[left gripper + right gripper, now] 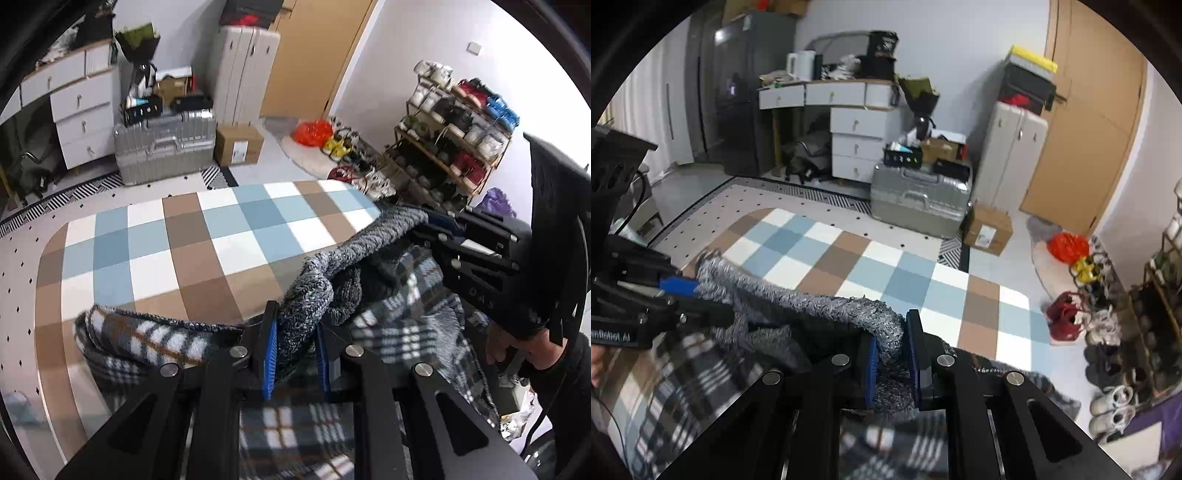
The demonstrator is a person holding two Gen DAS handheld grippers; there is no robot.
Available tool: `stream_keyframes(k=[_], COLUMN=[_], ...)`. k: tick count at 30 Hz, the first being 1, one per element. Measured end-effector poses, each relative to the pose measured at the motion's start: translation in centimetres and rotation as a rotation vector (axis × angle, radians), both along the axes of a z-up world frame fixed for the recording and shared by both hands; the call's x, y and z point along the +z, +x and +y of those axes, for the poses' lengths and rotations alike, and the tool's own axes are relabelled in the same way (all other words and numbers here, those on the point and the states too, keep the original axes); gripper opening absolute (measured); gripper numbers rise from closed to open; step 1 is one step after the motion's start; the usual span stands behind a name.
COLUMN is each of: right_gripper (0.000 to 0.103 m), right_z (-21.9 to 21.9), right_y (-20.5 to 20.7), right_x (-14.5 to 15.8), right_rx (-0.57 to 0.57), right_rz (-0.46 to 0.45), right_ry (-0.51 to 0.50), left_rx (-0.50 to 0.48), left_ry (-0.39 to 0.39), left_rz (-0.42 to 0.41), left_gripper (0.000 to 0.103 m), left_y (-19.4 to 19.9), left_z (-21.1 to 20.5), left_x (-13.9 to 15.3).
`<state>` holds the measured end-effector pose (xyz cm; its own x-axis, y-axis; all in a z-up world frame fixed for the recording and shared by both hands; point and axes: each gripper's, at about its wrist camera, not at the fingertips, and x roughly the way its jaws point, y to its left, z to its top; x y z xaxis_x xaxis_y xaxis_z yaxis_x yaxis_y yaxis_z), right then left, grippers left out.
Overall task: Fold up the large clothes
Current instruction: 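Lift the hem with both grippers and fold it toward the collar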
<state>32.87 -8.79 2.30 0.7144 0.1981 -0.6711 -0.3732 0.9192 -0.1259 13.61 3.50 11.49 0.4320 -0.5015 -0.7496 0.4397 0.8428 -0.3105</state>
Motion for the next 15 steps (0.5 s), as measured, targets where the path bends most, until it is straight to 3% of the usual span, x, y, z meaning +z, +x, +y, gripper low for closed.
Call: stream_keyframes(k=[9, 15], right_gripper=[0.012, 0.012], right_z=[-1.4, -2.6], right_y=[-10.2, -16.5], right_x=[0.3, -2.7], right_rx=[0.039, 0.039], right_rz=[-0.059, -0.052], right_ry=[0.033, 0.071], left_rx=[0.036, 0.031], left_ry=[-0.124, -0.123], left_rz=[0.074, 0.096], left_gripper=[0.012, 0.012], left_y=[-6.8, -11.2], left_z=[-0.2, -0.6], left_x=[-1.7, -3.6])
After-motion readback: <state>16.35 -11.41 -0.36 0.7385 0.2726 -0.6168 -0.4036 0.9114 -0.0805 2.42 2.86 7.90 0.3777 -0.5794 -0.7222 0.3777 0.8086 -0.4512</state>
